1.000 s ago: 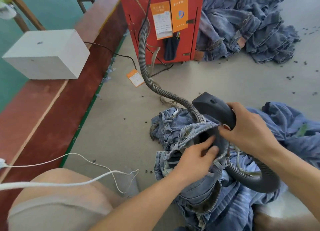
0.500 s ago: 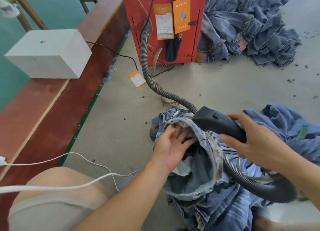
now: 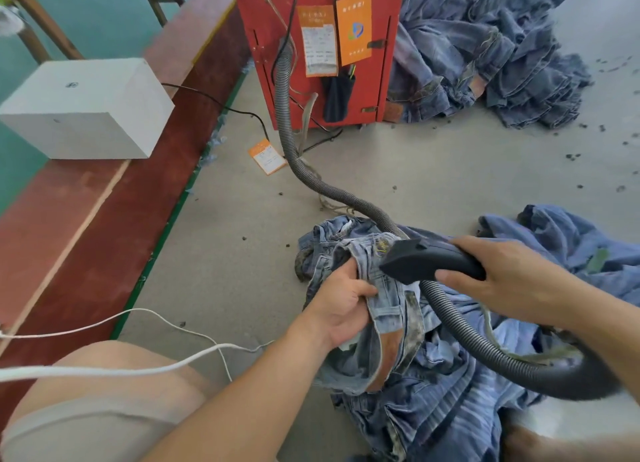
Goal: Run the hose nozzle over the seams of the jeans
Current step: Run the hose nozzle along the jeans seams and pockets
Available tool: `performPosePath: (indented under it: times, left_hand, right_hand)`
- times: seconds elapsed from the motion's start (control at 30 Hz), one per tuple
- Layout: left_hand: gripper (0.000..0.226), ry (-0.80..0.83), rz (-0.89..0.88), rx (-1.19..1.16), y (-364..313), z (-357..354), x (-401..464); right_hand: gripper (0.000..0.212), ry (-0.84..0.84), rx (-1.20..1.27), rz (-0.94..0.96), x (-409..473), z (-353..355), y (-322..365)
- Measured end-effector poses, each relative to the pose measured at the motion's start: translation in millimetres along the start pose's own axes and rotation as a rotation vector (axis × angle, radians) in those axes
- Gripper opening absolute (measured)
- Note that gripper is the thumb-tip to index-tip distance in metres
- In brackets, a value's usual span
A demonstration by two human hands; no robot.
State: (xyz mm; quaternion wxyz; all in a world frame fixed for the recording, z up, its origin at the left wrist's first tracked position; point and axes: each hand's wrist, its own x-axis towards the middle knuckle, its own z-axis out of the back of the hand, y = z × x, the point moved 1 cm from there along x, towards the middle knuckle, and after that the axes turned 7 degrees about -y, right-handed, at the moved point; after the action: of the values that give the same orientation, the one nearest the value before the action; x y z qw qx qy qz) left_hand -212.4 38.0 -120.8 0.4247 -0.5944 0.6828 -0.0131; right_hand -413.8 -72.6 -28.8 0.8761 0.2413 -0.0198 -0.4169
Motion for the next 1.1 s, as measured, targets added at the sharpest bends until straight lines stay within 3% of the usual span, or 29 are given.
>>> performPosePath:
  times: [0.2, 0.4, 0.6, 0.73, 0.83, 0.93, 1.0, 1.1]
  left_hand:
    - [0.064, 0.071, -0.021, 0.109, 6, -4, -10]
    - [0.066, 0.051, -0.036, 0.106, -2, -6, -13]
    - [0.060, 0.125, -0.022, 0.100, -7, -5, -17]
    - [0.063, 0.123, -0.026, 0.144, -7, -9, -20]
    - [0.067, 0.167, -0.003, 0.215, -1, -11, -22]
    - [0.069, 0.172, 0.001, 0.326, 8, -10, -24]
    - [0.070, 0.110, -0.033, 0.476, 7, -9, -22]
    - [0.066, -0.034, -0.252, 1.050, 2, -5, -17]
  right_hand:
    - [0.029, -0.268, 0.034, -0.122, 13, -11, 13]
    - [0.026, 0.012, 0.008, 0.014, -9, -3, 16]
    - [0.026, -0.251, 0.012, -0.127, 5, -8, 16]
    - [0.028, -0.081, 0.039, -0.014, -10, 2, 19]
    - [0.030, -0.122, 0.002, -0.004, 0, -9, 33]
    - [0.030, -0.219, 0.003, -0.088, 12, 0, 26]
    - [0.025, -0.158, 0.040, -0.066, 6, 13, 12]
    - [0.021, 0.021, 0.082, 0.007, -10, 17, 13]
